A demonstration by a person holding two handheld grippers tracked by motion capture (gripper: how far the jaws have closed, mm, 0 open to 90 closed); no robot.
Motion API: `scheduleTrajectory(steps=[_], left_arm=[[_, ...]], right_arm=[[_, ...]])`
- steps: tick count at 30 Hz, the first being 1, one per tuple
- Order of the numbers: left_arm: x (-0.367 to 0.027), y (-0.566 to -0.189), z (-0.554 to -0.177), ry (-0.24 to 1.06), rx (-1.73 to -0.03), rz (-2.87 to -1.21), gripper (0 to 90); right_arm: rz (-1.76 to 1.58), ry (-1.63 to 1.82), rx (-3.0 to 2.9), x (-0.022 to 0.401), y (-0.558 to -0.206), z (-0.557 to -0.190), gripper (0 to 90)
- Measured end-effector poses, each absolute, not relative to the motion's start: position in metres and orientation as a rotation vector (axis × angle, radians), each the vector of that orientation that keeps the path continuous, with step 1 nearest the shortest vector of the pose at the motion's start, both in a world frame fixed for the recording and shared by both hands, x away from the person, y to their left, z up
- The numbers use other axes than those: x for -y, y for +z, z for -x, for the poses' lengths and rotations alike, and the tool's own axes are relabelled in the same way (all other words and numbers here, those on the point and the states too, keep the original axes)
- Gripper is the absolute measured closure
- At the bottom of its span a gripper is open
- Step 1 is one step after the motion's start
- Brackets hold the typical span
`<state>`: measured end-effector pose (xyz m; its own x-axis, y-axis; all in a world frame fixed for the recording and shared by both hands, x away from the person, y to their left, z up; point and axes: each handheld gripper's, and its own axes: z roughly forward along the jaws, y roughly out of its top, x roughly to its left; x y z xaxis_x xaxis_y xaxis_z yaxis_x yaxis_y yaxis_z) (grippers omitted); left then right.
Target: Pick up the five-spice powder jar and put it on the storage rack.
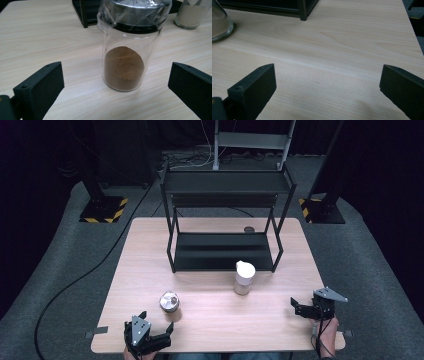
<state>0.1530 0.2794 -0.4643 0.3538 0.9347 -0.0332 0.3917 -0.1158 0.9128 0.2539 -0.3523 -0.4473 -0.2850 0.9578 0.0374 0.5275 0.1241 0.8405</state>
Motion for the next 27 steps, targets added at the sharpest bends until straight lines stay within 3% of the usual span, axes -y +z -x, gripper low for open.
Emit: scheduleTrajectory(steps=[22,23,25,27], left_arm=[[-0.265,-0.466,-0.196,0.688,-1.167,-1.755,0.2],[-0.264,-0.465,-0.196,0.696,-1.168,-1.763,4.0],[-0.268,-0.463,-0.2,0.656,-1.148,-1.786,26.2],[-0.267,-0.463,-0.2,0.664,-1.14,-1.791,30.0]], right_arm=[[-1.428,1.069,-1.871,0.354,-0.448,-0.252,0.0],[-1.428,1.068,-1.871,0.353,-0.448,-0.252,0.0],[-1.423,1.065,-1.873,0.353,-0.448,-0.252,0.0],[-1.422,1.065,-1.872,0.353,-0.448,-0.252,0.0]])
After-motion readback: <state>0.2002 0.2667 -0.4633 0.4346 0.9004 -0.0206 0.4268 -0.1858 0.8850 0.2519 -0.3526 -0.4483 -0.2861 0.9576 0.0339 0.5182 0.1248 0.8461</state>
